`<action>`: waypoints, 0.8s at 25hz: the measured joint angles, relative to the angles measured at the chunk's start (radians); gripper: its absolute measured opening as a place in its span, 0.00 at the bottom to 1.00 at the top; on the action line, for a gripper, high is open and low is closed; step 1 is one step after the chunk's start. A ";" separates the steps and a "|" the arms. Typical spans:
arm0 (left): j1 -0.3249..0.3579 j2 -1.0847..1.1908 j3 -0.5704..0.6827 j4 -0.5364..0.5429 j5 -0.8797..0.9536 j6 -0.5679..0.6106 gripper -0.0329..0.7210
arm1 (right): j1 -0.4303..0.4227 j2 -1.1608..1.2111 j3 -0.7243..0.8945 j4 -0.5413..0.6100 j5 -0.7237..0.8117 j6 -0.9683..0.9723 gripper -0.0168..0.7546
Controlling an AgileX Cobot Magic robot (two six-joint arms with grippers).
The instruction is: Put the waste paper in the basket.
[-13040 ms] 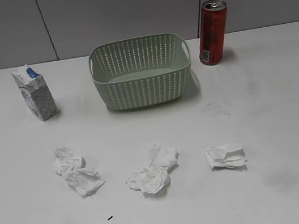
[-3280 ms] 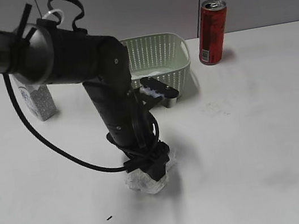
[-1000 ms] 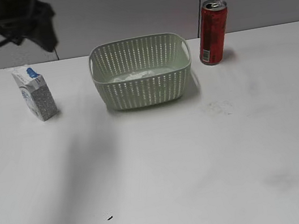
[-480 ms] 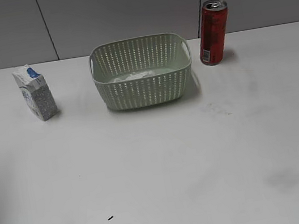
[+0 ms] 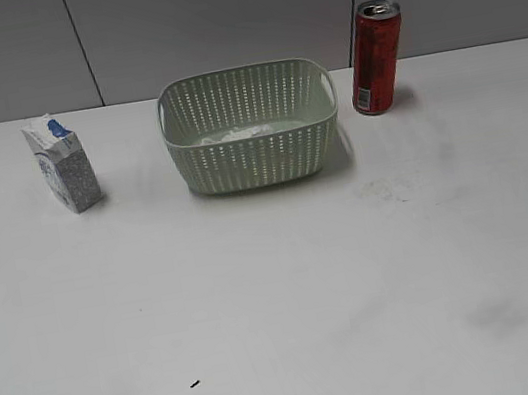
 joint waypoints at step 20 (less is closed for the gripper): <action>-0.001 -0.464 0.034 -0.052 0.108 0.059 0.73 | 0.000 0.000 0.000 0.006 0.000 0.000 0.70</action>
